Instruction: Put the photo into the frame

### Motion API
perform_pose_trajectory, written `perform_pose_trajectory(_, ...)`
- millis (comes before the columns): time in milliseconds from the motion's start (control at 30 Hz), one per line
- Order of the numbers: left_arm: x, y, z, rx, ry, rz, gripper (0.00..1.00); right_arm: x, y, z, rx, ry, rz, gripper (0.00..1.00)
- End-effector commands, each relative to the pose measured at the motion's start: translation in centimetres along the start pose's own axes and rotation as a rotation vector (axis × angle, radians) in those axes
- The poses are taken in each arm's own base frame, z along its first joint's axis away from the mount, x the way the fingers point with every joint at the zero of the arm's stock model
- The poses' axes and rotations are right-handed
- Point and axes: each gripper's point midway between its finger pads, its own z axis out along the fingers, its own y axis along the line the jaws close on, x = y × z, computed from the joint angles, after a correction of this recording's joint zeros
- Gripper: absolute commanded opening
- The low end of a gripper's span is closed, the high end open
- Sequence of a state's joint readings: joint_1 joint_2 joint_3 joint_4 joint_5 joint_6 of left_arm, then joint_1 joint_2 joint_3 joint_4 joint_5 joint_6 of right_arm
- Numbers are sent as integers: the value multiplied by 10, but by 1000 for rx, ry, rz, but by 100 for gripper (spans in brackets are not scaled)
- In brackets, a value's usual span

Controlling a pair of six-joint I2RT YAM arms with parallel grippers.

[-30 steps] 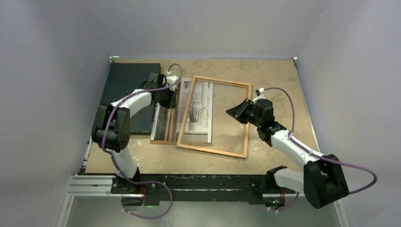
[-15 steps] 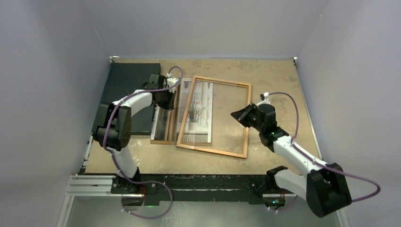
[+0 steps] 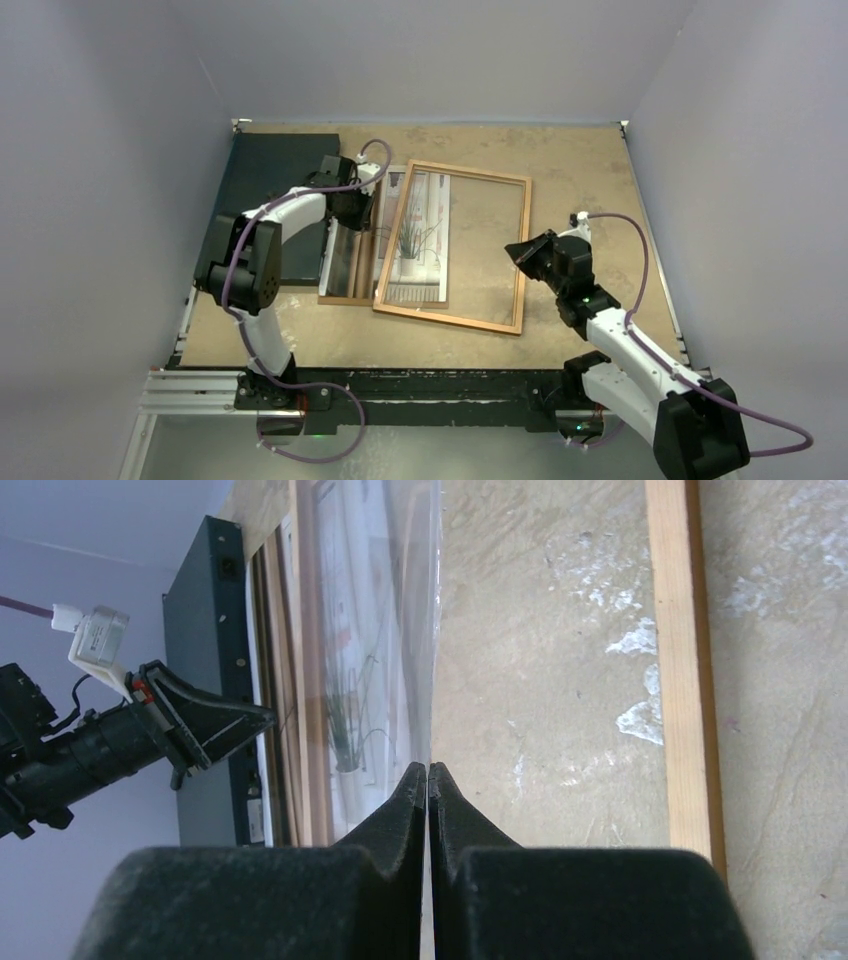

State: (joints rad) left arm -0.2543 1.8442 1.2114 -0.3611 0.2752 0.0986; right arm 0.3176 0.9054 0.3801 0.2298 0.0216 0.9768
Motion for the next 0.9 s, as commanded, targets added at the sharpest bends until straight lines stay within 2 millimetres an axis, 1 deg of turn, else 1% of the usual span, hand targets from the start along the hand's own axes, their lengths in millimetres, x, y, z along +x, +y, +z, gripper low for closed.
perform_pose_trajectory(0,-14,-12,6,29,-20,32,14,-10,-6,2,19,-60,22,0)
perform_pose_trajectory(300,-17,-25,18,50,-12,53,14,-13,-6,-1,24,-73,16,0)
perform_pose_trajectory(567,-19,-33,23,63,-9,66,14,-5,-3,9,17,-6,-8,0)
perform_pose_trajectory(867,-17,-38,31,74,2,82,12,-13,-7,9,31,-2,-19,0)
